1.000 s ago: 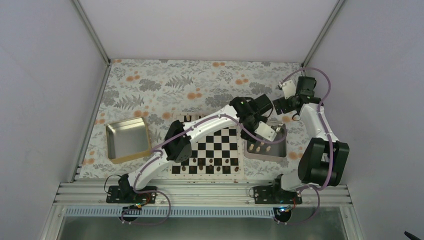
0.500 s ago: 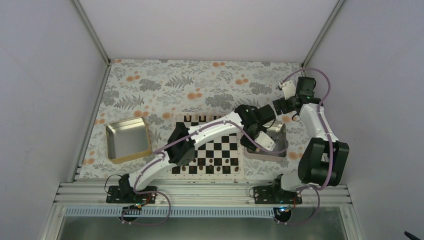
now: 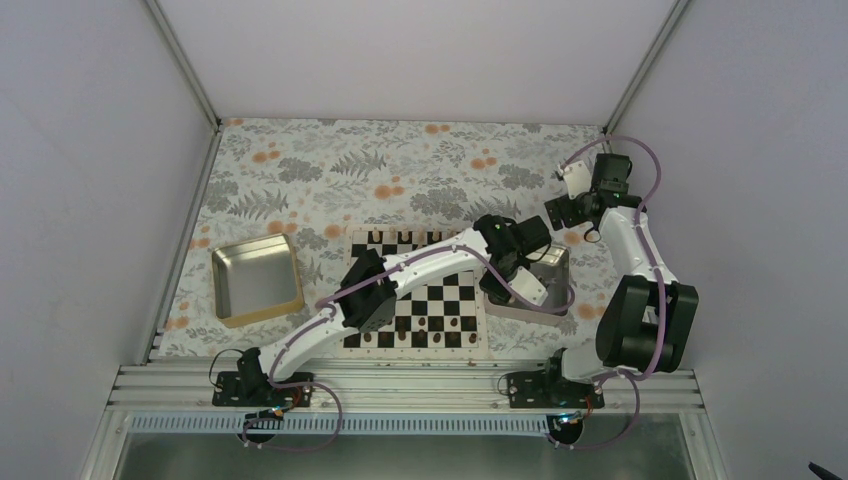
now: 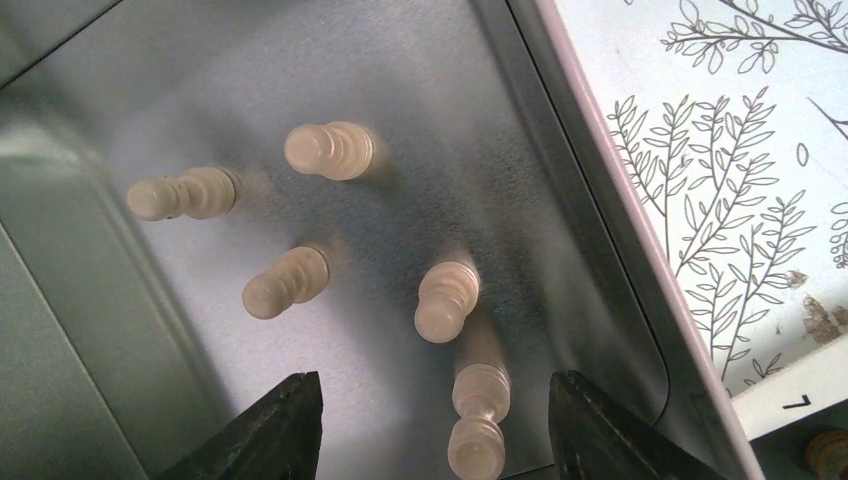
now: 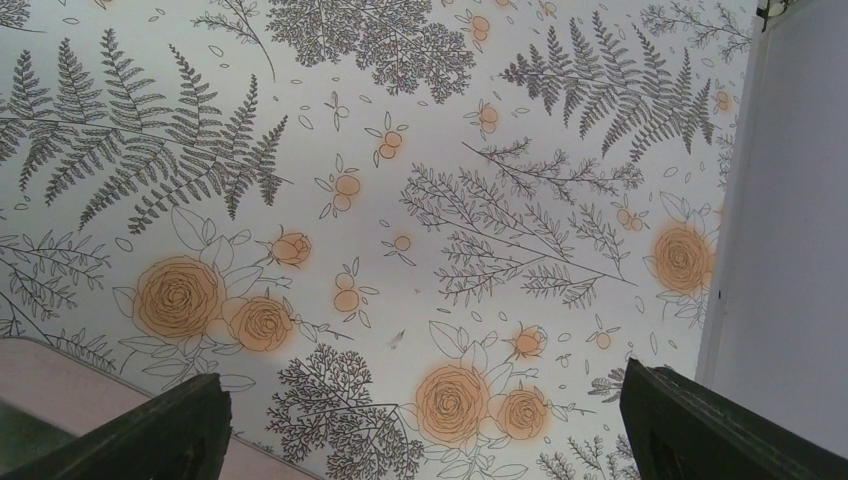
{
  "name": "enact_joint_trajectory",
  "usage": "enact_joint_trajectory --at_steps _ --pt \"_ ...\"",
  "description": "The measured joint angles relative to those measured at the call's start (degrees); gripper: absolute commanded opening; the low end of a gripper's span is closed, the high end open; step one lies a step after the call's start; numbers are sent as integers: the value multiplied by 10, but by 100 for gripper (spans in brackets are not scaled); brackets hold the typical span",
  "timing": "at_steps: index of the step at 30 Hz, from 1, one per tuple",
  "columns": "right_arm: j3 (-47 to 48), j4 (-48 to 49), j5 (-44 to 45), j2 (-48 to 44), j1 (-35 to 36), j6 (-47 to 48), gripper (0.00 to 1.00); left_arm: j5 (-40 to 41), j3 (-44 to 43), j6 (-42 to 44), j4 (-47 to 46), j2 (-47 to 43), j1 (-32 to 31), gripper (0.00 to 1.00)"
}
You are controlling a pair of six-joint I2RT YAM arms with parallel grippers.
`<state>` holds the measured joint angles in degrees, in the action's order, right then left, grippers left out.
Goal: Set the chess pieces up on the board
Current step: Pick up the chess piece from the storage box.
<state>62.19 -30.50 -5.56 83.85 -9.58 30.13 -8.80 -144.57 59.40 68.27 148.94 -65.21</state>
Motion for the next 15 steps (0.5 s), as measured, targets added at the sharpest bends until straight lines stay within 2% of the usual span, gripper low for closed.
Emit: enact_joint_trajectory --at_steps 7,11,15 --pt "0 -4 -6 0 0 0 100 14 -3 6 -1 0 -3 55" --pt "0 -6 -12 0 0 0 100 26 -11 7 0 1 -8 63" --pt "0 -9 -14 0 0 1 100 40 -25 -11 -3 1 -19 66"
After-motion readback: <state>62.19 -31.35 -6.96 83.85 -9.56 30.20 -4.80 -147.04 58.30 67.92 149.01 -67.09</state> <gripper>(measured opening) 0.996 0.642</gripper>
